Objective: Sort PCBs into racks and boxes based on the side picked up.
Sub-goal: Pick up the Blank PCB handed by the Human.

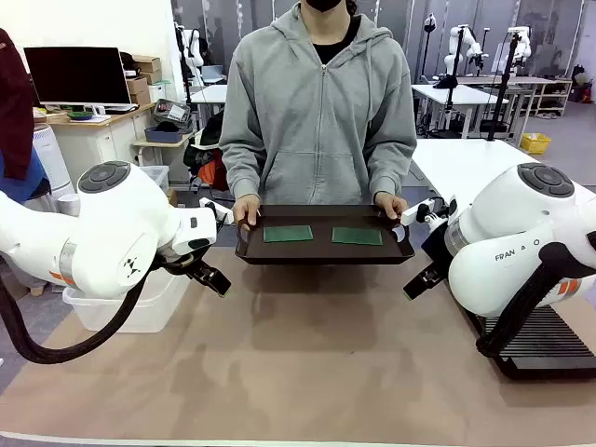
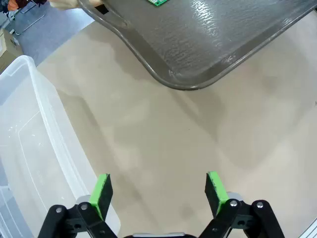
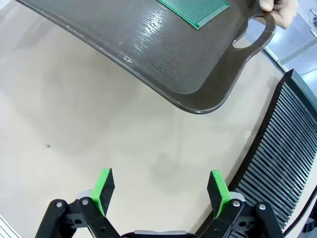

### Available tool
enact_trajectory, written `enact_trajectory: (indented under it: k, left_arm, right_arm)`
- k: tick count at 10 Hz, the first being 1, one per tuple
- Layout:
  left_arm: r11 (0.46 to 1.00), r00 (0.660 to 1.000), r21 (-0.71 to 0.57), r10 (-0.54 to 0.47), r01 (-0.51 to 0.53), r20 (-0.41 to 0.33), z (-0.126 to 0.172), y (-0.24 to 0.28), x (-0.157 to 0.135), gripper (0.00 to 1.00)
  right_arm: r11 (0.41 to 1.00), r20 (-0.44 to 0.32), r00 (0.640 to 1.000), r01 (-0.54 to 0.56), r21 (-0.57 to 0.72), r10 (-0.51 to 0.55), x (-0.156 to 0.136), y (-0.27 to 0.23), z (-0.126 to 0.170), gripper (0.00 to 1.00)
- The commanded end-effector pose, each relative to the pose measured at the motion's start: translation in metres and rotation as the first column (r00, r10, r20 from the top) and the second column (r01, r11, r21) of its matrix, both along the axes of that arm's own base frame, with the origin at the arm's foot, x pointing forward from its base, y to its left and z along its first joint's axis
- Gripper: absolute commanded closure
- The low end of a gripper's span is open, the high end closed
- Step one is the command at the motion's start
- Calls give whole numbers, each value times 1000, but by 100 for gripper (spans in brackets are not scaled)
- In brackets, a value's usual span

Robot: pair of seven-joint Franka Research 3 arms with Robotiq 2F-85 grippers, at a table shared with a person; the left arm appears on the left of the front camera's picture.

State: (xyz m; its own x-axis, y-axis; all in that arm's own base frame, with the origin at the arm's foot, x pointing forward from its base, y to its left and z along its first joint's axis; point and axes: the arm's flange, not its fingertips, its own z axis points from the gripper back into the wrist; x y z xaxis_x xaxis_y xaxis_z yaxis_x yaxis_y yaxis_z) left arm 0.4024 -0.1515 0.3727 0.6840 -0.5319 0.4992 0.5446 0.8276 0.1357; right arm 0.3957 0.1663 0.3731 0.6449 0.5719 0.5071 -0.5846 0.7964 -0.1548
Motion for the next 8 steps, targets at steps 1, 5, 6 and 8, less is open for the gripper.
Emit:
enact_trajectory:
  k: [1,5,6,8]
  left_arm:
    - [1000,1000,0,0,0,0,0,0,0,0]
    - [1000,1000,0,0,0,0,0,0,0,0]
    - [1000,1000,0,0,0,0,0,0,0,0]
    - [1000,1000,0,0,0,0,0,0,0,0]
  right_arm:
    - [1000,0,1000,0,0,0,0,0,0,0]
    - [1000,0,1000,0,0,0,0,0,0,0]
    - [1000,0,1000,0,0,0,0,0,0,0]
    - [1000,0,1000,0,0,0,0,0,0,0]
